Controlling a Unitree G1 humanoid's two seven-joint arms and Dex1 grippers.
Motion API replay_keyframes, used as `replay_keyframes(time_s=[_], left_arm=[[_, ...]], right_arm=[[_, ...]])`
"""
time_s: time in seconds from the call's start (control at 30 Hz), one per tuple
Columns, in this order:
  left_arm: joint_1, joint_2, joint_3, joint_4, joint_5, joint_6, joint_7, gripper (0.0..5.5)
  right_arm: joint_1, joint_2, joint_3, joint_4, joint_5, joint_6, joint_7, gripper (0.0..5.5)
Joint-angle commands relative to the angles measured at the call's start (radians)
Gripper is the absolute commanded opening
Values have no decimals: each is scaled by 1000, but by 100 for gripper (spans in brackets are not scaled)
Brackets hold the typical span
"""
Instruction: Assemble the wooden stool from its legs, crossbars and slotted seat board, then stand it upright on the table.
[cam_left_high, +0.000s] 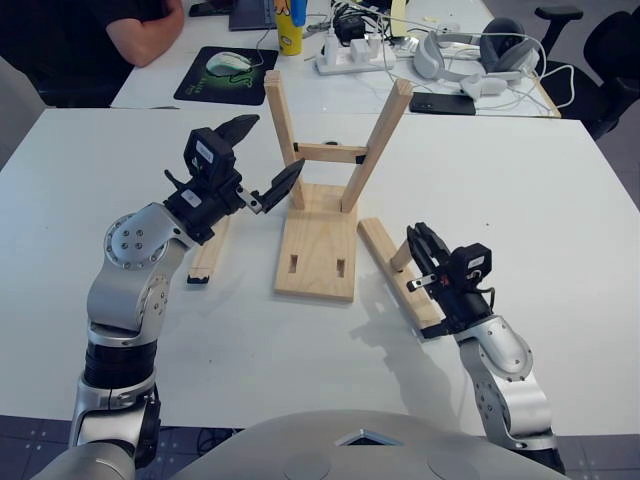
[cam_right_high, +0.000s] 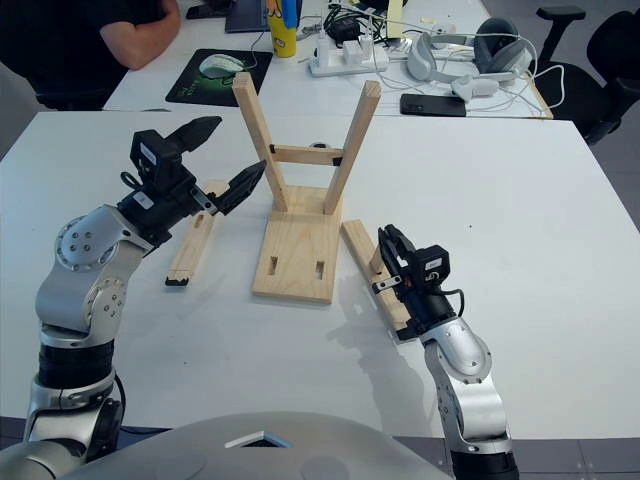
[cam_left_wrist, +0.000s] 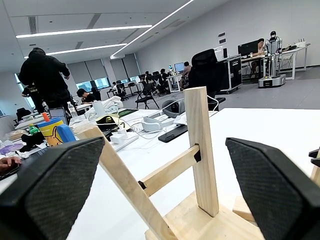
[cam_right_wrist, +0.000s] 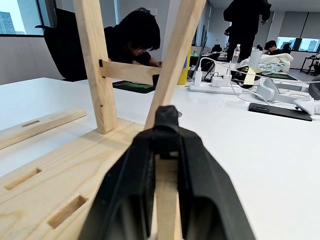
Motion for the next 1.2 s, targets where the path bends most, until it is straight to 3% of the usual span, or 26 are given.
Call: replay_keyframes(time_s=[0.03, 0.3, 0.33, 0.77, 1.0, 1.1, 1.2], left_arm=[[-9, 2, -2, 12, 5, -10, -5, 449], [-6, 5, -7, 25, 12, -24, -7, 449], [-6, 5, -7, 26, 13, -25, -7, 449], [3, 5, -6, 36, 17, -42, -5, 449], [24, 1, -3, 42, 27, -62, 3, 449], [43, -9, -2, 37, 40, -77, 22, 449], [52, -26, -10, 37, 58, -98, 43, 449]], right_arm=[[22, -5, 24, 87, -39, 94, -8, 41], [-25, 0, 8, 54, -29, 109, -21, 41], [-27, 0, 5, 47, -28, 111, -23, 77], [-137, 32, -45, -113, 49, 237, -43, 242], [-342, -7, -145, -300, 220, 489, -97, 342], [-486, -18, -210, -292, 335, 576, -116, 328], [-581, -24, -238, -230, 400, 624, -115, 278]])
